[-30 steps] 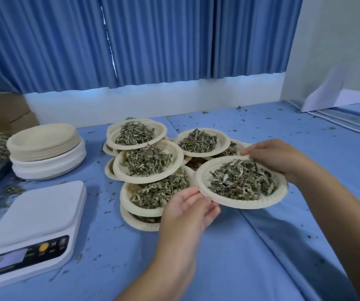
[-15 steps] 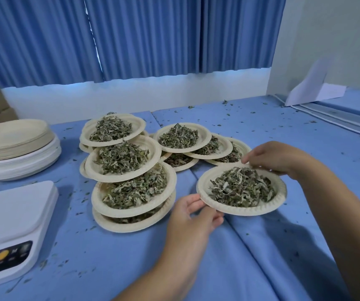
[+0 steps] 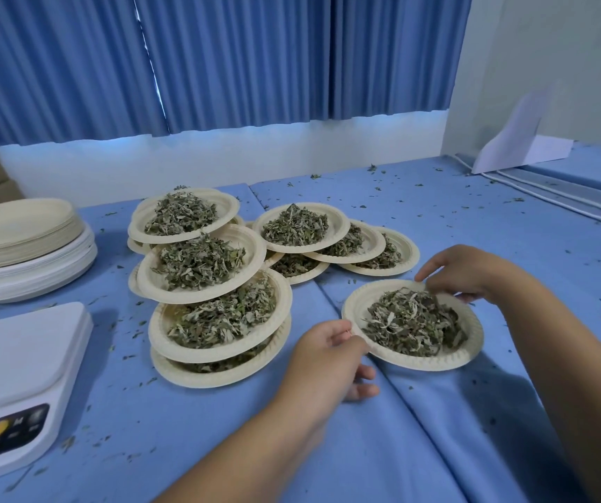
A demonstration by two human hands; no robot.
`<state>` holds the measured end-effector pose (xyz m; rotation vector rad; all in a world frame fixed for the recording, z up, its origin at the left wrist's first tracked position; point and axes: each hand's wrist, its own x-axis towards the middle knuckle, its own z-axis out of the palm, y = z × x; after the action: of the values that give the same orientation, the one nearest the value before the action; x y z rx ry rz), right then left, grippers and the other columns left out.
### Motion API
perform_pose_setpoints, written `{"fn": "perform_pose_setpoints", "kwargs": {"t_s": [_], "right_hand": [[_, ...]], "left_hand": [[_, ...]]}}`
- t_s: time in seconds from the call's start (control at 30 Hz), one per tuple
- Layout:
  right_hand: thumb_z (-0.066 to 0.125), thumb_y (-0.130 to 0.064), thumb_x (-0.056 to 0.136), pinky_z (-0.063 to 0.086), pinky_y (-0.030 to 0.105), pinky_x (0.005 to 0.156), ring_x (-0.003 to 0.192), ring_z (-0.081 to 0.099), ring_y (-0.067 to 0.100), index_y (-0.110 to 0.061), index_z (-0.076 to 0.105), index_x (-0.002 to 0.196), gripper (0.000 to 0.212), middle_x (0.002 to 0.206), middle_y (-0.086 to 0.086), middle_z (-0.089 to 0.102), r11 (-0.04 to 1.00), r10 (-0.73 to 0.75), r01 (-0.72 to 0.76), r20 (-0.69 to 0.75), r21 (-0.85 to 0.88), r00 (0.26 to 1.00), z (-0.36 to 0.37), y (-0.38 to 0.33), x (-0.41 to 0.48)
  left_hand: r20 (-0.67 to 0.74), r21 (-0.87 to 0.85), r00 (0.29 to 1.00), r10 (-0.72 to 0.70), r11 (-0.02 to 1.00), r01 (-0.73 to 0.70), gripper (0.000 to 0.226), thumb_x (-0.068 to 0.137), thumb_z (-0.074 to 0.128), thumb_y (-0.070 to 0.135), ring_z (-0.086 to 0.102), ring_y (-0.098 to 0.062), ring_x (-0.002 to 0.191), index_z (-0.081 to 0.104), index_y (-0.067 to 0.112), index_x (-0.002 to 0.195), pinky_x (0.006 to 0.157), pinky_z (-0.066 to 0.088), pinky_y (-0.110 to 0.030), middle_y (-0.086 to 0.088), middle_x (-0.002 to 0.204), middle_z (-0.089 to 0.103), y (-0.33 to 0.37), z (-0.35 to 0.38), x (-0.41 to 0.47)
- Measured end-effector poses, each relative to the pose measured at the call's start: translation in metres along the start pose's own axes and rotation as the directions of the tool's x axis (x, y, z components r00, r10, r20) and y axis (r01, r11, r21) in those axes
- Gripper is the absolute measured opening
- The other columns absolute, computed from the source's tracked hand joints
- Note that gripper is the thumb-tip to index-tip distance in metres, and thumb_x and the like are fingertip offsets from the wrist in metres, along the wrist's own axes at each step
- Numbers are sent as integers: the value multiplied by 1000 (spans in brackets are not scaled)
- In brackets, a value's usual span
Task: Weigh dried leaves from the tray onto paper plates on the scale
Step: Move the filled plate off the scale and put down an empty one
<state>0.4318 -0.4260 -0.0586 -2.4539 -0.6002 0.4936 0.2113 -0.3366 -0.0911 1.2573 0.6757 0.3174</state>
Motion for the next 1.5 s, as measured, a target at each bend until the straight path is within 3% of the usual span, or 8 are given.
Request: {"fn": "perform_pose_setpoints", "kwargs": {"t_s": [0.2,0.37,0.5,0.57,0.97,1.13,1.33,1.5], "right_hand": [[60,1,80,30,18,41,35,34,16,-17,71,77,22,36,-2,45,998,-36,41,-127,42,991,9,-2,4],[64,-1,80,29,16,38,40,36,14,-10,74,82,14,47,0,50,994,-18,41,-225,99,974,17,-1,9],[60,-6,81,33,23,56,59,41,19,10,65,99,25,64,13,50,994,-21,47,-255,95,967,20,-2,13],[60,-9,82,37,26,62,66,47,20,6,68,97,23,78,26,63,997,-51,66,-288,43,956,21,-7,13],[58,-20,86,44,27,67,84,61,18,-24,68,85,10,91,-6,67,940,-342,310,-402,-145,849,46,-65,-37],[58,-20,85,49,31,80,89,62,16,-20,69,89,12,91,-8,70,891,-455,419,-346,-176,821,68,-106,-68],[54,-21,86,50,34,82,93,63,20,-19,71,91,18,93,-2,72,789,-614,559,-284,-256,736,102,-177,-95],[51,-22,88,51,35,77,89,62,28,-17,70,91,20,90,4,71,699,-713,657,-210,-282,669,146,-244,-114]], "left_hand": [[-21,56,1000,8,998,-7,50,91,52,5,54,-4,43,41,8,140,46,52,-21,-9,124,55,3,6,8],[-14,34,1000,19,999,-18,49,92,52,5,56,-4,44,41,8,140,47,52,-21,-8,128,55,4,7,9],[-15,12,1000,20,1000,-20,42,92,52,7,58,-5,47,47,8,133,47,52,-21,-8,121,58,4,4,8],[-17,6,1000,21,1000,-21,37,92,53,9,59,-6,48,51,9,129,48,51,-21,-9,115,60,3,2,8],[-7,-50,996,87,995,-87,17,92,49,8,56,-5,53,58,21,99,50,51,-19,4,81,64,11,0,-3],[-5,-8,972,233,972,-233,27,93,49,11,62,-7,73,62,15,115,64,52,-21,-2,101,68,26,-21,-11],[-74,-83,946,316,943,-321,21,91,46,9,61,-7,60,65,16,95,53,49,-17,-2,75,66,49,-81,-30],[-245,17,888,388,918,-397,25,88,50,9,67,-7,73,67,21,101,75,56,-31,1,86,72,59,-153,-45]]}}
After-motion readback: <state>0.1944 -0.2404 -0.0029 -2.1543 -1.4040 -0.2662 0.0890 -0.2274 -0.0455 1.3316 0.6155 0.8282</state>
